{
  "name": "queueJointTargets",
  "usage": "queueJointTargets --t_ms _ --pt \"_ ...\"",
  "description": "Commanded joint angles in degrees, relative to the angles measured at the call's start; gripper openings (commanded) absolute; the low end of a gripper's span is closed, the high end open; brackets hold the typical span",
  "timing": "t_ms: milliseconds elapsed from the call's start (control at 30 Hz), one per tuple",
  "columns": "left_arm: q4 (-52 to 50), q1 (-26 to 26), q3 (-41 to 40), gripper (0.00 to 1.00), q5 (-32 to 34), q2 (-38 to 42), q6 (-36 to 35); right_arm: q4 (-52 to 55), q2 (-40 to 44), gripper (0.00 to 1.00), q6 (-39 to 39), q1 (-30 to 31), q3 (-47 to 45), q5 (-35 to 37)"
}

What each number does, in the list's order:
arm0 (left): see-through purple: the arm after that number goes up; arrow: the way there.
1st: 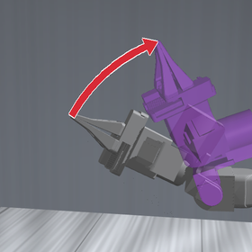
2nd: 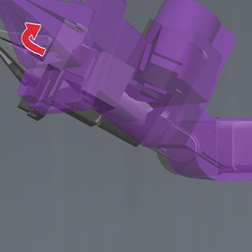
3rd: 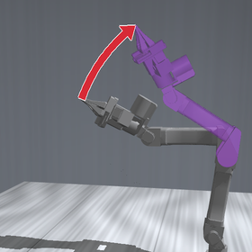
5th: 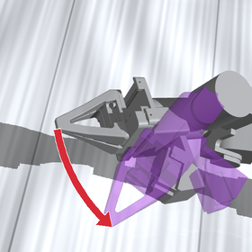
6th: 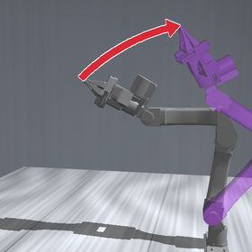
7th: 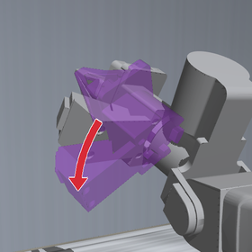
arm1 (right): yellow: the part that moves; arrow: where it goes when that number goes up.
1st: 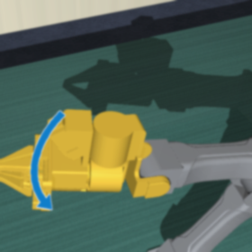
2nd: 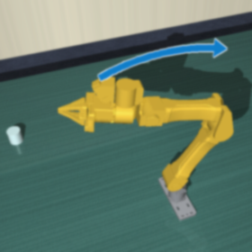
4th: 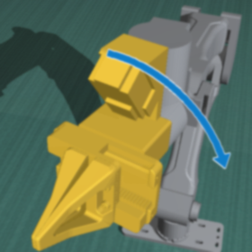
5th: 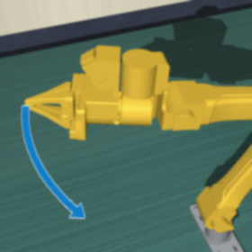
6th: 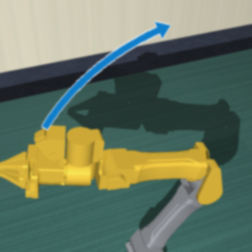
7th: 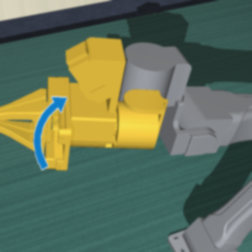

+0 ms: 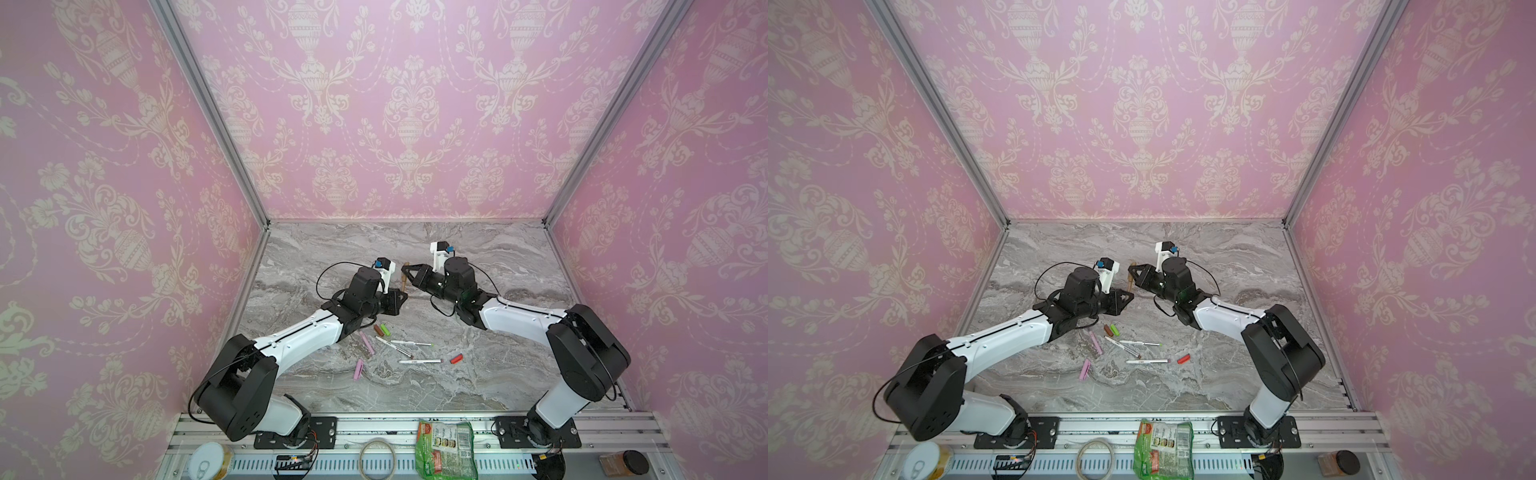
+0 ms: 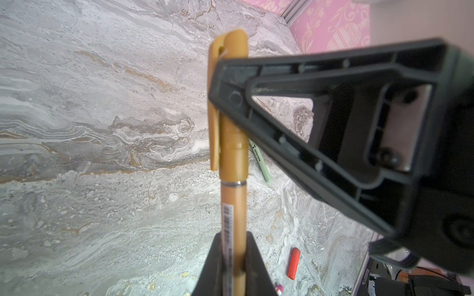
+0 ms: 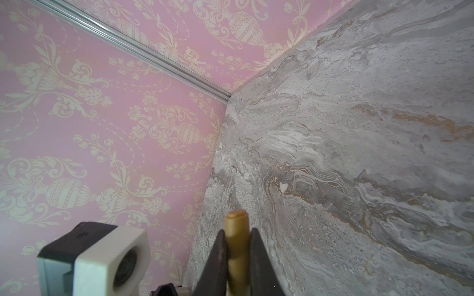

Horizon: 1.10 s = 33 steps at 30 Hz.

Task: Insert pens into pen caps
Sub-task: Put on the pen cap to the pen, then place the pen at the center of the table.

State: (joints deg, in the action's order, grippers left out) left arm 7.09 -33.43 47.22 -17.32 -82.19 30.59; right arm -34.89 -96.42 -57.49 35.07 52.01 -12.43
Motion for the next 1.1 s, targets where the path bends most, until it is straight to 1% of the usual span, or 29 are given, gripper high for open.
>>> queueJointTargets --t_ms 0,100,233,433,500,567,600,700,800,900,1067 --pt "23.9 3.1 9.5 0.00 2.7 0.7 -3.0 10.2 -3.9 0.00 -5.9 9.3 -4.9 -19.4" --pt "23.8 3.3 9.1 0.00 2.0 0.3 -2.7 12.3 -3.2 0.00 -4.4 9.1 -3.7 -19.0" --pt "24.0 3.3 7.6 0.00 1.2 0.0 -1.7 20.8 -0.8 0.00 0.8 8.3 0.3 -17.5" --pt "25.1 3.2 2.7 0.00 -1.5 0.7 1.0 28.3 3.9 0.00 4.9 3.6 4.6 -16.0" --pt "26.2 3.0 -0.2 0.00 -3.1 0.7 2.6 30.4 5.8 0.07 6.1 1.6 6.1 -15.3" --pt "27.3 2.6 -2.8 0.00 -4.3 0.7 4.1 32.0 7.4 0.12 7.3 0.2 7.4 -14.8" --pt "27.7 2.2 -4.1 0.00 -4.8 0.7 4.7 33.0 8.1 0.17 8.1 -0.4 8.3 -14.4" --pt "28.7 1.4 -7.6 0.00 -6.0 0.8 6.1 35.6 9.5 0.27 10.6 -0.8 10.4 -13.5" --pt "29.5 0.8 -8.9 0.00 -6.6 0.8 7.2 36.8 10.2 0.35 12.1 -0.8 11.2 -13.2" --pt "29.5 0.5 -9.1 0.00 -7.0 1.3 7.3 37.4 10.9 0.38 12.9 -0.8 10.8 -12.7" --pt "28.7 0.3 -8.7 0.00 -7.6 2.0 7.1 38.0 11.4 0.36 13.5 -0.7 10.5 -11.7"
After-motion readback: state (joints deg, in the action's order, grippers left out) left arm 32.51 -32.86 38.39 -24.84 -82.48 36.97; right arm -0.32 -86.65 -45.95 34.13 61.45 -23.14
